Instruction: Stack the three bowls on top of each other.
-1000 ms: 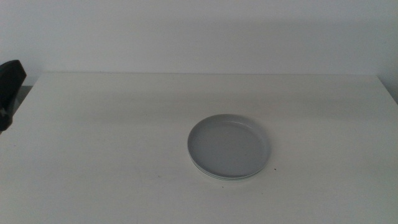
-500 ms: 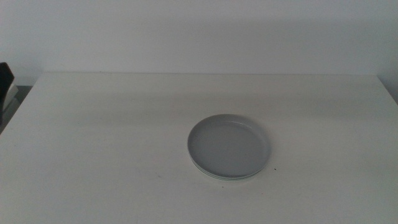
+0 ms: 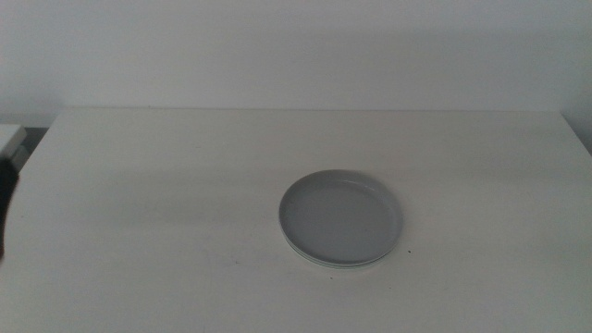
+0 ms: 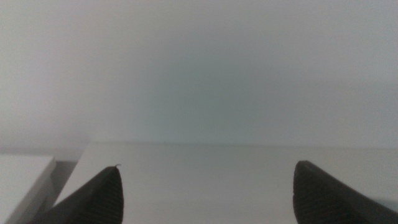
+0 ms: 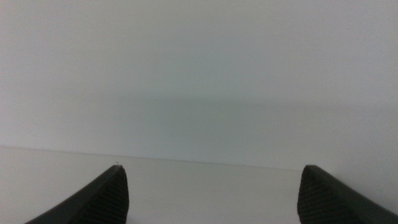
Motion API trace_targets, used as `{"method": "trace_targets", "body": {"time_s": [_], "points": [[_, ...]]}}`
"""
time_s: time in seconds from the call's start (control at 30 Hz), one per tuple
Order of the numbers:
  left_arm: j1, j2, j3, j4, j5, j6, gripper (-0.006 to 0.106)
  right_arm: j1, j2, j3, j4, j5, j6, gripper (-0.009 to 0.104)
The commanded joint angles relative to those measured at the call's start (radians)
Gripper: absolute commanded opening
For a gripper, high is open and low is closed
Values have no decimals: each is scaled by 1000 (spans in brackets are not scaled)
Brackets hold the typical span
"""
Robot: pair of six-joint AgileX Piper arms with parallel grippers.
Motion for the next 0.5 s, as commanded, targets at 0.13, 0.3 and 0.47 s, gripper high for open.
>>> {"method": "trace_targets", "body": {"time_s": [0.13,0.3,0.47], "points": [[1,-250,228,-4,-12,-5,94,-8,-194,278,-139,-104,-2,93],[1,-386,380,-6,-44,-5,94,-8,-422,527,-139,-125,-2,93],[1,-386,401,-7,-52,-5,94,-8,-585,675,-139,-119,-2,93]]}}
